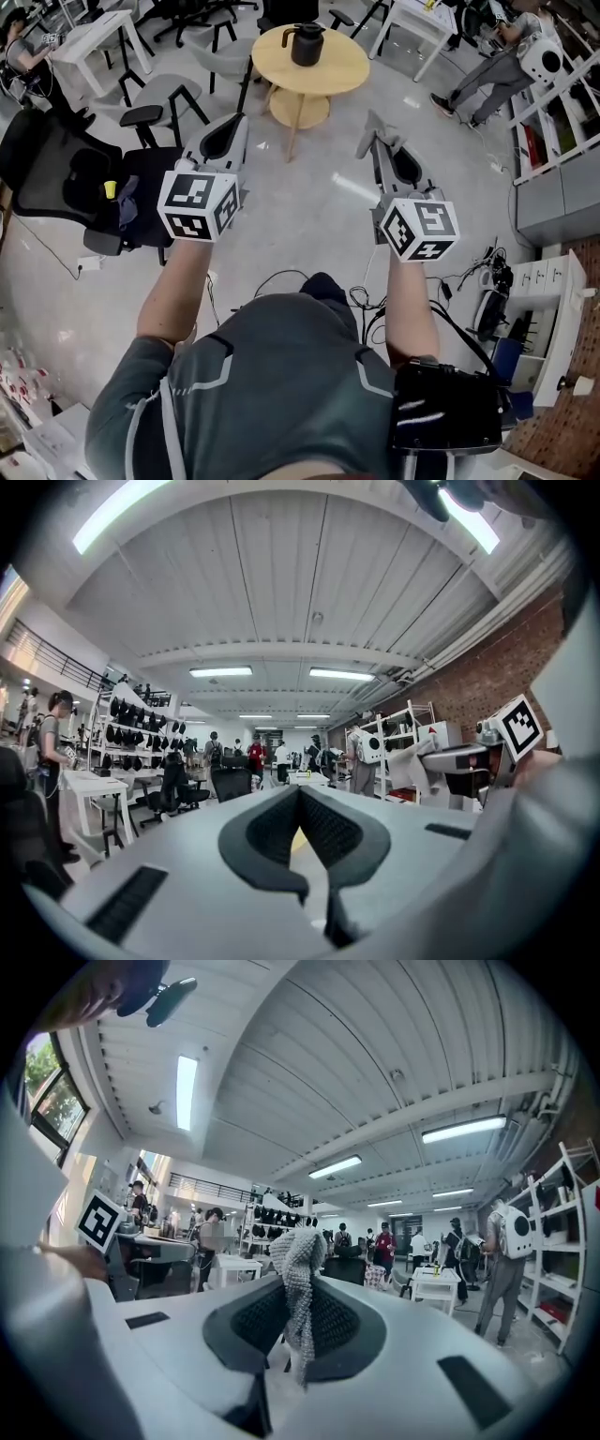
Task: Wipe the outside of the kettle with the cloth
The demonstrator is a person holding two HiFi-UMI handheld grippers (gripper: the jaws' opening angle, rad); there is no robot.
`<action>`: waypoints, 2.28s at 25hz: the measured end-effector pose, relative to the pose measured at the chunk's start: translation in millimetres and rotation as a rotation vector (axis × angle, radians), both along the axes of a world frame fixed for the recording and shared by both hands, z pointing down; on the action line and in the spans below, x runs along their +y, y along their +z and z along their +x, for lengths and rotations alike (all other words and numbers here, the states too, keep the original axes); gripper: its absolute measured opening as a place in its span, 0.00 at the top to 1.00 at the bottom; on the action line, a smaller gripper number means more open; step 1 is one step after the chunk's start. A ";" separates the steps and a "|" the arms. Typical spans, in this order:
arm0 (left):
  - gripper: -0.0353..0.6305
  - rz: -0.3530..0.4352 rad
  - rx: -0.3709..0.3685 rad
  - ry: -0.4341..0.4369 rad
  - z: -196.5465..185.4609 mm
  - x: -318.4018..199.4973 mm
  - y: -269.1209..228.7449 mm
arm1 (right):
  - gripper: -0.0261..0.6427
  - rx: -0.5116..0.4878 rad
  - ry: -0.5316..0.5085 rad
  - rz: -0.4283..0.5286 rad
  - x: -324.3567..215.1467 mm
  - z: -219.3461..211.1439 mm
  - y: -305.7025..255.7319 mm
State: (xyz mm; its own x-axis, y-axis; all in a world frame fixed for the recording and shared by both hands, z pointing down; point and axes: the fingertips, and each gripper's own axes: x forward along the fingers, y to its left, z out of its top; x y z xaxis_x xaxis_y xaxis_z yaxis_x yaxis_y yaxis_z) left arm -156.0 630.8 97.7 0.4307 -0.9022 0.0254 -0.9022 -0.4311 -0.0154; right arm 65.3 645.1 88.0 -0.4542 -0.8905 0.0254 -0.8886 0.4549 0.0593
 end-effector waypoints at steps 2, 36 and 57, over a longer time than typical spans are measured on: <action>0.93 -0.007 0.003 0.003 1.4 -6.5 5.8 | 0.88 -0.011 -0.003 -0.011 -7.1 -0.2 5.5; 0.93 -0.086 -0.085 -0.221 105.5 -332.7 27.5 | 0.87 -0.033 -0.261 -0.055 -382.5 108.1 44.4; 0.93 -0.095 -0.046 -0.024 66.1 -520.1 61.2 | 0.87 0.018 -0.121 -0.062 -518.6 58.8 59.3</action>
